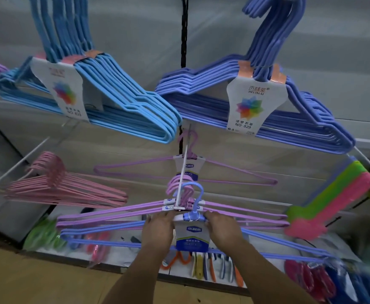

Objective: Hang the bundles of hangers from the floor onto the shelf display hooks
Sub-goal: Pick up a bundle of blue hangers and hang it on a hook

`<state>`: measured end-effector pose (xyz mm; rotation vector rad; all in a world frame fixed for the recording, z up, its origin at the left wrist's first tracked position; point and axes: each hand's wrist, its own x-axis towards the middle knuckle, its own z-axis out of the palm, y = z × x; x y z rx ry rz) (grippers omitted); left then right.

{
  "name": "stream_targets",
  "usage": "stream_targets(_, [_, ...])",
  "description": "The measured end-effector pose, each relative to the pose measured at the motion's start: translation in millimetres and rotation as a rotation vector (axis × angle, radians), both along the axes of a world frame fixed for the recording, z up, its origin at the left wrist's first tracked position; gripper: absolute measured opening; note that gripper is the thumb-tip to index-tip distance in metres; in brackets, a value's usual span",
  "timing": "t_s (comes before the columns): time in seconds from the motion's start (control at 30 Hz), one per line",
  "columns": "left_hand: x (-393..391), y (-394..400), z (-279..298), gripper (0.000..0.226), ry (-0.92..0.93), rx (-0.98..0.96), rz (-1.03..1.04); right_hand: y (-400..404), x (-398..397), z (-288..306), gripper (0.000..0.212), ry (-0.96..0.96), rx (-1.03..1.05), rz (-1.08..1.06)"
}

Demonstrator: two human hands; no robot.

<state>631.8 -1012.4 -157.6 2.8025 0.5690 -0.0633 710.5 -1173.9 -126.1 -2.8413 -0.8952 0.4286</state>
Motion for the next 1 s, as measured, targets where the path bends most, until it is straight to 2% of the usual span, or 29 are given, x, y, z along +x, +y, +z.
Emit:
stream_targets(0.13, [-5.2, 4.3, -8.7, 0.049, -0.035, -0.071, 0.079, 9.2, -1.2, -8.7, 0.031, 0.009, 0.031, 0.035])
stream_targets(0.23, [-3.7, 8.9, -11.1, 0.046, 0.008, -0.065, 0.132, 16.5, -4.2, -15.2, 0.036, 0.021, 0.083, 0.007])
stream_targets(0.33, [4.3, 15.5, -15.2, 0.064, 0.075, 0.005, 0.128, 21.8, -5.9, -27.4, 0.035, 0.033, 0.100, -0.023])
stream_targets(0.6, [22.4, 26.5, -14.5, 0.063, 0.198, 0.079, 0.043, 25.3, 2.7, -37.9, 0.062, -0.011, 0.194, -0.121])
stream_targets(0.8, [30.7, 37.2, -17.5, 0.058, 0.141, 0.179, 0.035, 33.7, 9.2, -37.3, 0.062, -0.049, 0.073, -0.124])
stream_targets(0.9, [35.2, 41.3, -21.7, 0.073, 0.177, 0.105, -0.008, 36.8, 15.8, -35.0, 0.068, -0.139, -0.005, -0.092])
stream_targets(1.0, [39.3, 44.0, -27.1, 0.075, 0.195, 0.055, -0.043, 41.6, 19.2, -39.0, 0.083, -0.112, -0.027, -0.077])
